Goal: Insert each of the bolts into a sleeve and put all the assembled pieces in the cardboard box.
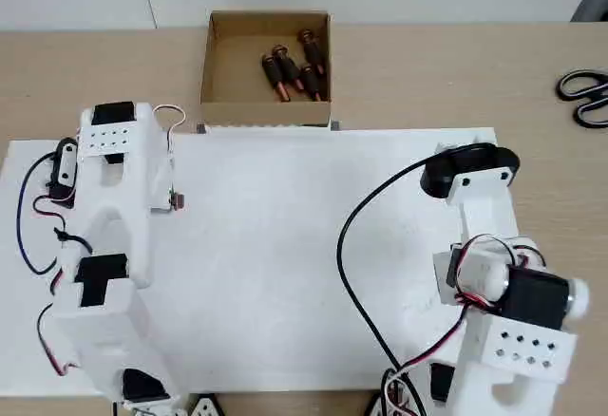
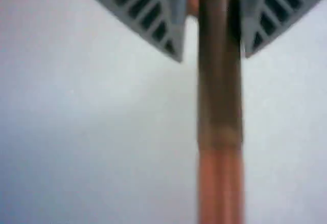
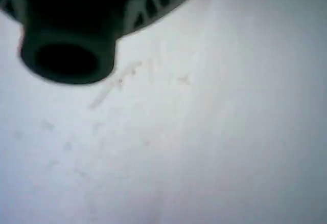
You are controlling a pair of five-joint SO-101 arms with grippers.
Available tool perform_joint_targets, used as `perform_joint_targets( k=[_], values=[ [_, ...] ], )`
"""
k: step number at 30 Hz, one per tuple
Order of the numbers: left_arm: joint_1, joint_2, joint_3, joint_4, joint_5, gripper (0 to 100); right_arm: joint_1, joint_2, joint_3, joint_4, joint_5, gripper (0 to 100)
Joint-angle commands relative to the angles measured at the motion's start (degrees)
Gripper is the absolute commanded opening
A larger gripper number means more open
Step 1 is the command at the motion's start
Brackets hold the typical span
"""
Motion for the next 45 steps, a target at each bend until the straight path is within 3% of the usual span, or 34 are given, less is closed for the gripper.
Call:
perform_joint_targets(
  k=[1,6,10,12,19,24,30,36,42,45],
  values=[
    [0.09,-1.05,-2.42,-0.44,-0.26,20,0.75,-0.40,-0.35,-0.66,-0.44,0.2],
    [-0.18,-1.14,-2.86,-0.09,-5.63,24,0.75,-0.40,0.18,-0.75,-0.35,0.3],
    [-0.26,-1.14,-11.12,8.09,-13.01,24,0.75,-0.75,2.81,-1.89,-0.26,0.3],
    [-0.26,-1.14,-17.36,13.27,-19.25,24,0.75,-0.75,3.25,-2.07,-0.26,0.3],
    [-1.23,-6.86,-25.10,12.84,-40.70,24,0.75,-0.84,3.25,-2.07,-0.18,0.3],
    [-1.14,-9.76,-25.10,12.75,-55.82,24,0.75,-0.84,3.25,-2.07,-0.18,0.3],
    [-1.49,-9.76,-24.92,12.75,-81.23,24,0.66,-0.84,3.25,-2.24,-0.18,0.3],
    [-2.46,-9.85,-23.16,12.75,-93.98,24,0.40,-0.75,2.99,-2.24,-0.18,0.3],
    [-3.60,-9.58,-19.03,11.69,-117.98,24,0.40,-0.75,2.99,-2.24,-0.18,0.3],
    [-3.87,-9.58,-16.66,9.05,-124.13,24,0.40,-0.75,2.99,-2.24,-0.18,0.3]
  ],
)
